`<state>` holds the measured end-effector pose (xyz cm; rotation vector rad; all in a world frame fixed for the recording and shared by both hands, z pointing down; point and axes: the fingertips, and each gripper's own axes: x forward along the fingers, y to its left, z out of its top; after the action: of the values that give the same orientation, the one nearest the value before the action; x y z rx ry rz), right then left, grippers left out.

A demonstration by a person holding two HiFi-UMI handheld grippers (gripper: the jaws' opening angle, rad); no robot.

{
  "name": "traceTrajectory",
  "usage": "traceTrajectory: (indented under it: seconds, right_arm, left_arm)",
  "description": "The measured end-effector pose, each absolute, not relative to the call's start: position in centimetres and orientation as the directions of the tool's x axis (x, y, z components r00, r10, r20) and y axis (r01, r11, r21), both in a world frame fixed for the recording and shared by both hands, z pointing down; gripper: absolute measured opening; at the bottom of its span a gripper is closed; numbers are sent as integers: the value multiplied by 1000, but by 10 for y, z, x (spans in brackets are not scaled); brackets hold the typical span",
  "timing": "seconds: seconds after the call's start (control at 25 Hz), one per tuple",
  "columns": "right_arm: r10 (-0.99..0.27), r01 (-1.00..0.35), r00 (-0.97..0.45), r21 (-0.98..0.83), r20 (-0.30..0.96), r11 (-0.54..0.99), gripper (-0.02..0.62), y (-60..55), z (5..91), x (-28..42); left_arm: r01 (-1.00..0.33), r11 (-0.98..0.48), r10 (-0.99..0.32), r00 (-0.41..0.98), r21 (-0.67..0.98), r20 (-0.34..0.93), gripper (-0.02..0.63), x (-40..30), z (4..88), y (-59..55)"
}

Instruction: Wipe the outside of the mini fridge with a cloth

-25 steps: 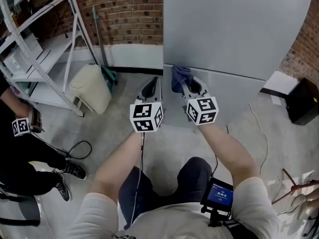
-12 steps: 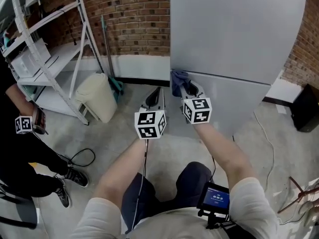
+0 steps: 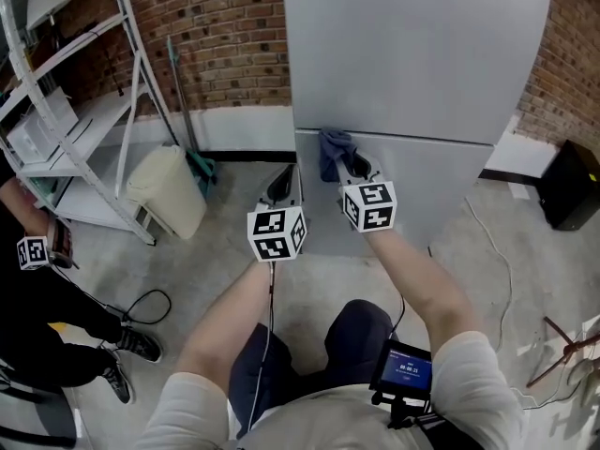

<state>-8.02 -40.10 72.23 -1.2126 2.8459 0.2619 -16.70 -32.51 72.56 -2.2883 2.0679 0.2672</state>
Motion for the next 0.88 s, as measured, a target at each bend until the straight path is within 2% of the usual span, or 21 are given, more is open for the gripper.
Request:
traceTrajectory:
  seconds: [0.88]
  right_arm:
    - [-900, -907, -419, 100, -120, 409, 58, -457, 731, 188]
  left_arm:
    - [-932, -350, -933, 338, 98, -119, 3, 7, 749, -386]
